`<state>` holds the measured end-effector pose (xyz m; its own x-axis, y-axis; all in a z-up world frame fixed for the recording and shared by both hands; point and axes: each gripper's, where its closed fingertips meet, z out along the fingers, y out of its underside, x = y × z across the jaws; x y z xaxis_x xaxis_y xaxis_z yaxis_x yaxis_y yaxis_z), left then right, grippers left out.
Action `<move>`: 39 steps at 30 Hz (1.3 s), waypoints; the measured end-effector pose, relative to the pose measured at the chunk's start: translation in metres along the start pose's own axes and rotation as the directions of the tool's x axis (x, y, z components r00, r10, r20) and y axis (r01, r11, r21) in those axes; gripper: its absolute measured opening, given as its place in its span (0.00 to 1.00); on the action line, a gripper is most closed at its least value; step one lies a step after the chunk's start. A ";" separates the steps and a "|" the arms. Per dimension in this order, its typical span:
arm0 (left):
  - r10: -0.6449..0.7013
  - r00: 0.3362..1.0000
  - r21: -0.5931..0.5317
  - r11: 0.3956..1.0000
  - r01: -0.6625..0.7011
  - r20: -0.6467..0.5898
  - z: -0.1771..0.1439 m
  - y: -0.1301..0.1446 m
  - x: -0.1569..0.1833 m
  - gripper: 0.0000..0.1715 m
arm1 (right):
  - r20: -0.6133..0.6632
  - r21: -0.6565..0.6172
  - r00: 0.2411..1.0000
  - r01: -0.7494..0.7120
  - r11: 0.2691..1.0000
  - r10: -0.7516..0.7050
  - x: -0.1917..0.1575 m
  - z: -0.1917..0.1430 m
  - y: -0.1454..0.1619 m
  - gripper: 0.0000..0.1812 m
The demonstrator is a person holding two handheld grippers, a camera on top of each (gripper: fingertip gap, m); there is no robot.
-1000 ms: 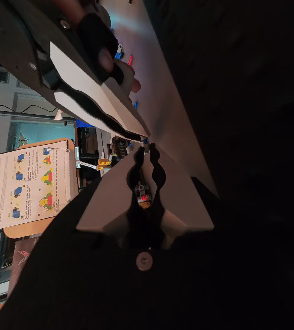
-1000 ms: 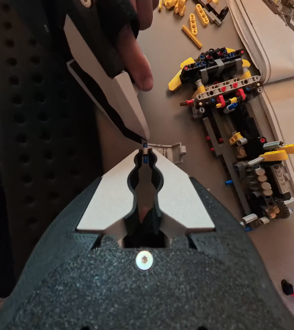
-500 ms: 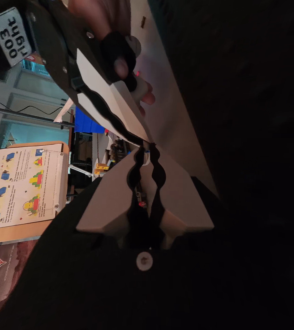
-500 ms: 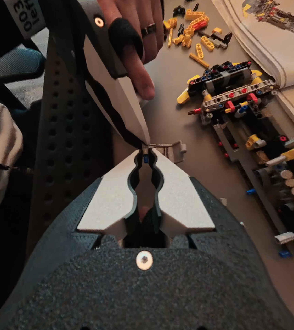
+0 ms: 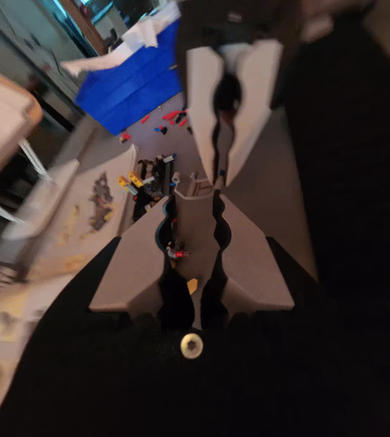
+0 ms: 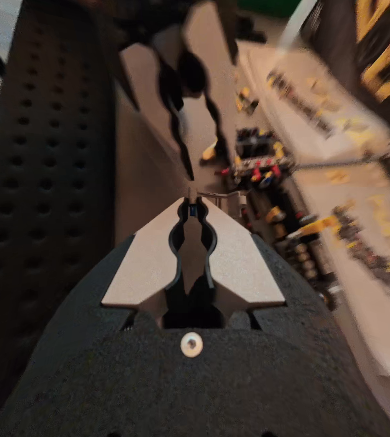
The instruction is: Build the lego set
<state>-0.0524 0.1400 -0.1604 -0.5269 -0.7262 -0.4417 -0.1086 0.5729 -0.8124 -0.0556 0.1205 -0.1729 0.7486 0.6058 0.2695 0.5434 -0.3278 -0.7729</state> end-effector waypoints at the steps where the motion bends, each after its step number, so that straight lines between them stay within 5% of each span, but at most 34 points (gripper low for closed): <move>1: -0.139 0.990 0.011 0.990 0.140 -0.027 -0.001 -0.002 -0.006 0.17 | -0.085 0.032 0.989 0.120 0.992 -0.117 0.002 -0.001 -0.008 0.04; 5: -0.550 0.809 0.027 0.823 0.567 -0.210 -0.004 -0.009 -0.013 0.22 | -0.315 -0.025 0.879 0.369 0.929 -0.357 0.008 -0.005 -0.018 0.04; 9: -0.675 0.632 -0.008 0.686 0.728 -0.380 -0.004 -0.022 0.000 0.12 | -0.349 0.014 0.846 0.434 0.901 -0.402 -0.007 -0.002 -0.032 0.04; 10: -0.678 0.623 -0.016 0.682 0.732 -0.390 -0.002 -0.022 0.003 0.03 | -0.360 0.014 0.837 0.446 0.895 -0.412 -0.007 -0.002 -0.035 0.04; 12: -0.687 0.629 -0.029 0.683 0.730 -0.364 0.001 -0.017 0.003 0.02 | -0.363 -0.006 0.840 0.430 0.903 -0.403 -0.007 0.001 -0.032 0.04; 15: -0.722 0.622 -0.031 0.660 0.751 -0.304 0.004 -0.010 -0.006 0.01 | -0.413 -0.010 0.890 0.206 0.979 -0.191 0.006 0.001 -0.020 0.07; 18: -0.750 0.618 0.057 0.625 0.779 -0.234 0.001 -0.011 -0.025 0.01 | -0.414 0.052 0.899 -0.133 0.990 0.142 0.019 0.002 -0.014 0.30; 21: -0.780 0.577 0.126 0.564 0.816 -0.242 -0.003 -0.017 -0.036 0.01 | -0.345 0.173 0.782 -0.490 0.854 0.519 0.027 0.007 -0.014 0.38; 23: -0.786 0.573 0.151 0.552 0.820 -0.233 -0.003 -0.019 -0.039 0.01 | -0.269 0.285 0.686 -0.614 0.736 0.676 0.031 0.006 -0.025 0.28; 26: -0.787 0.572 0.160 0.549 0.820 -0.231 -0.002 -0.020 -0.038 0.01 | -0.325 0.287 0.677 -0.595 0.751 0.661 0.036 0.007 -0.027 0.19; 36: -0.797 0.561 0.127 0.547 0.827 -0.222 0.001 -0.014 -0.035 0.01 | -0.493 0.181 0.713 -0.477 0.860 0.499 0.041 0.007 -0.020 0.14; 39: -0.768 0.606 0.115 0.596 0.795 -0.208 0.001 -0.014 -0.034 0.02 | -0.490 0.167 0.715 -0.485 0.858 0.499 0.042 0.007 -0.018 0.14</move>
<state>-0.0319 0.1565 -0.1345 -0.4110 -0.8011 0.4351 -0.3863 -0.2792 -0.8791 -0.0365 0.1566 -0.1514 0.9924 -0.0859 0.0881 0.0398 -0.4538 -0.8902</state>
